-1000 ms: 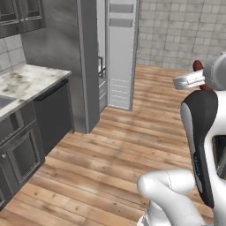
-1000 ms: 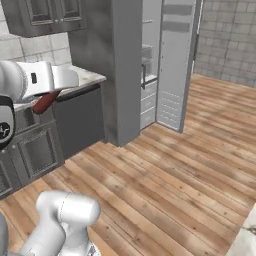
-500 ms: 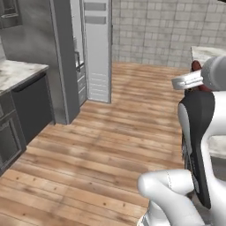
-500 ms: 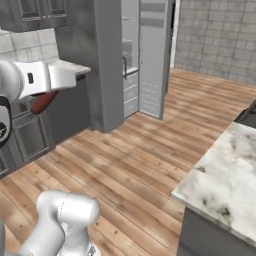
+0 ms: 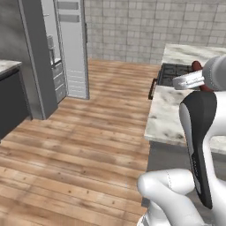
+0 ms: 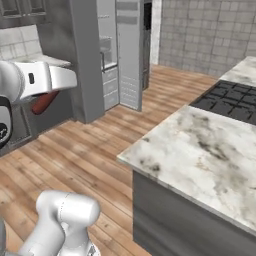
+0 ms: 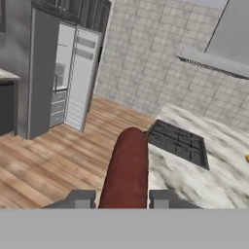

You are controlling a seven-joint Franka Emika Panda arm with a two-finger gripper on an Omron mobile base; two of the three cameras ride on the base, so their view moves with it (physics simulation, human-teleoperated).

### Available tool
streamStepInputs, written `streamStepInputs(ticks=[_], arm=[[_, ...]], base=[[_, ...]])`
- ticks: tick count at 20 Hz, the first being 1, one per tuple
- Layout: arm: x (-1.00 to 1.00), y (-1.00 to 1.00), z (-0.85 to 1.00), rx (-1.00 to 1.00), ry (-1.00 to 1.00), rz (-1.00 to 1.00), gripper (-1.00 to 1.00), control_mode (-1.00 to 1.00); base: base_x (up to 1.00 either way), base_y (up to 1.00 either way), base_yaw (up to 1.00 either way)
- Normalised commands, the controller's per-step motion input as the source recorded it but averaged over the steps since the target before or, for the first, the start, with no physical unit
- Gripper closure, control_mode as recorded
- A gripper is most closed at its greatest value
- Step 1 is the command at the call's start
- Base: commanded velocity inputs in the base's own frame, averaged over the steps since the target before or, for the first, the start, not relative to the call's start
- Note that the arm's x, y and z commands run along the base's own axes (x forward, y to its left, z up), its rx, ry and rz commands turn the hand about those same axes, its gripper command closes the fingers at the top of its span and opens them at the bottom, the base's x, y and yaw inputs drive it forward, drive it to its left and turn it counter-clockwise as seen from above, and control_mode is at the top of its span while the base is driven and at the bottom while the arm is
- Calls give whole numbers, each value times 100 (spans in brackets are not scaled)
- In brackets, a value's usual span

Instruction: Move the hot dog bun to the plate on the dining table and place the condiment next to that plate. Then navigate to the fridge and take the sausage and place it on the plate as well.

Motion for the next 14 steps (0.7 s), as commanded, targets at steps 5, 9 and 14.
streamStepInputs(ticks=[5,9,14], arm=[[0,0,0,0,0,0,100,100],[0,0,0,0,0,0,100,100],[0,0,0,0,0,0,100,100]], base=[[-50,-100,0],[-50,-100,0],[-49,-100,0]])
